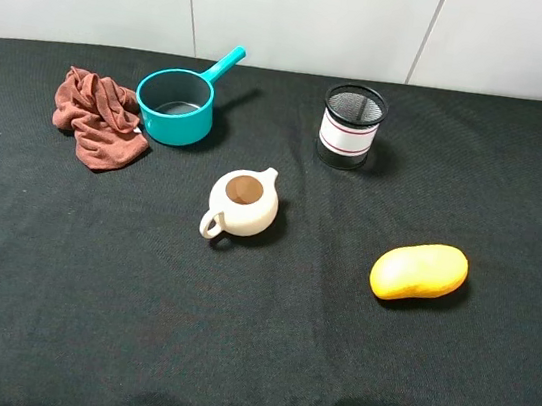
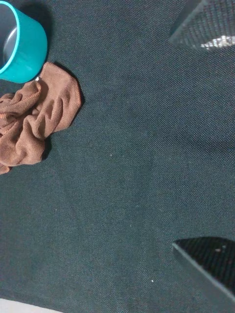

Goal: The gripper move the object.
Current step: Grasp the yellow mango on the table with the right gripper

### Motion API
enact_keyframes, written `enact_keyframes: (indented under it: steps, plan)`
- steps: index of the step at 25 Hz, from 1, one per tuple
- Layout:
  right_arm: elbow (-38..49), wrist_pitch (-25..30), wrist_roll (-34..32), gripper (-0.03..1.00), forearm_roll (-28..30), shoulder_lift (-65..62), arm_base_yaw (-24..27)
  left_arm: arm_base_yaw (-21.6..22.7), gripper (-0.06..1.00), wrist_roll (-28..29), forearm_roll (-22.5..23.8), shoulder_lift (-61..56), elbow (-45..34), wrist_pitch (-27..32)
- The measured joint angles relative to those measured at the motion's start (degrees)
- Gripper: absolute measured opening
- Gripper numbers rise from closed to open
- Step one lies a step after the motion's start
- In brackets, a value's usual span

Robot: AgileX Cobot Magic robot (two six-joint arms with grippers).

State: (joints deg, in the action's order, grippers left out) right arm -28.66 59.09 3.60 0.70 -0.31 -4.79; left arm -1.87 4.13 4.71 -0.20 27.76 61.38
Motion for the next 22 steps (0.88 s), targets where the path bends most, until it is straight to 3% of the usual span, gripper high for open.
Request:
enact_keyframes:
  steps: [22]
  plan:
    - [0.0,0.0,0.0,0.69,0.0,0.0,0.0,0.0,0.76,0.0,0.0,0.0,0.0,0.0]
